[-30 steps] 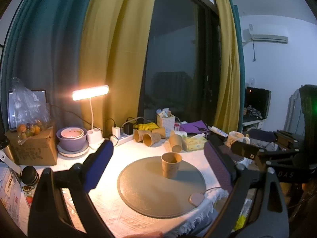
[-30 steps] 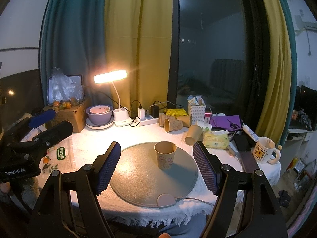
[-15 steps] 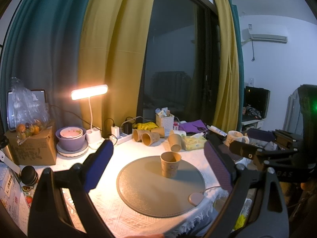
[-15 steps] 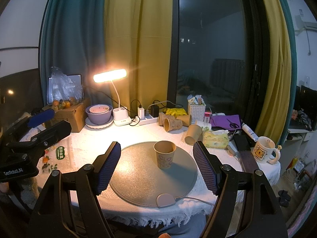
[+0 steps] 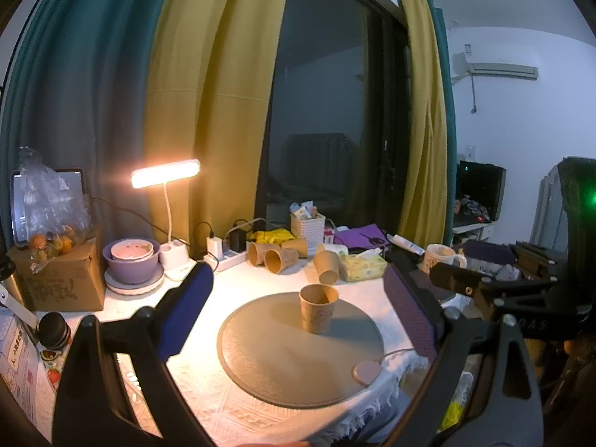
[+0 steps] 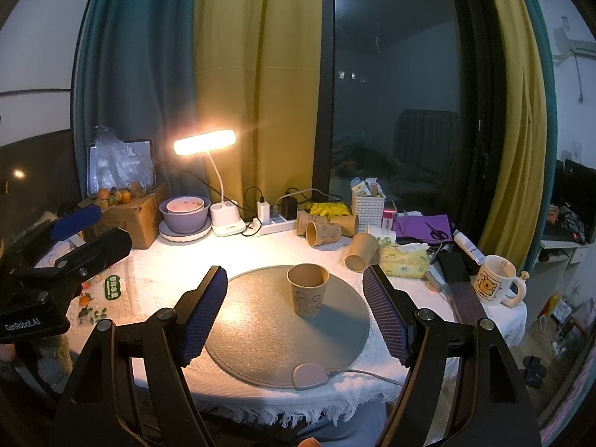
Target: Flip cup upright
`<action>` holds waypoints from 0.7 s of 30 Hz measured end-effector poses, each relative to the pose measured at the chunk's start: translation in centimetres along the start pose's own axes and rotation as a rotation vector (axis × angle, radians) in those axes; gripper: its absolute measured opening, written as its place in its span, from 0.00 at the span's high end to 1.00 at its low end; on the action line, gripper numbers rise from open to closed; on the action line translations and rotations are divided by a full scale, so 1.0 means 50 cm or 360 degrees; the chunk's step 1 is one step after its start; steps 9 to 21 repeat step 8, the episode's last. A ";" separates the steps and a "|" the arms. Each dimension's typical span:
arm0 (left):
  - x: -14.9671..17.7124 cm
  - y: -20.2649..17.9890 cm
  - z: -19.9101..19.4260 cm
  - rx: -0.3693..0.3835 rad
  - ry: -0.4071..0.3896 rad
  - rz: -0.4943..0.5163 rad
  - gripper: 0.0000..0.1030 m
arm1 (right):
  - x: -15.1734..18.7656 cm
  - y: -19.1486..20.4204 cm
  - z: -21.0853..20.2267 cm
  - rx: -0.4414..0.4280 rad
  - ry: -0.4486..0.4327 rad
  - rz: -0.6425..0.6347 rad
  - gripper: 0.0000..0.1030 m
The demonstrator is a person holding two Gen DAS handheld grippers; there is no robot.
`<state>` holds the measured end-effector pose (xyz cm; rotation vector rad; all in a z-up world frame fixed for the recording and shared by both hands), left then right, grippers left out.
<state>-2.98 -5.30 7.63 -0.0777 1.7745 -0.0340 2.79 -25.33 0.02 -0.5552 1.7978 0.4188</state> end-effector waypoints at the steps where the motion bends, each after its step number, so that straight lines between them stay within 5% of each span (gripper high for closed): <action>1: 0.000 0.000 0.002 0.0004 0.0001 0.0003 0.09 | 0.001 0.000 0.000 0.0000 0.0000 0.0000 0.24; 21: 0.001 -0.009 0.000 0.0033 -0.0017 0.0052 0.09 | -0.001 -0.001 0.001 -0.0001 -0.0001 0.0002 0.24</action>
Point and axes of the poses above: each gripper's, at about its wrist camera, not at the fingertips, and z roughly the way its jaws point, y to its left, x to its underside, the point moved 4 cm from there along z, roughly the way its jaws point, and after that the axes turned 4 degrees about -x, right-handed, at the moved point
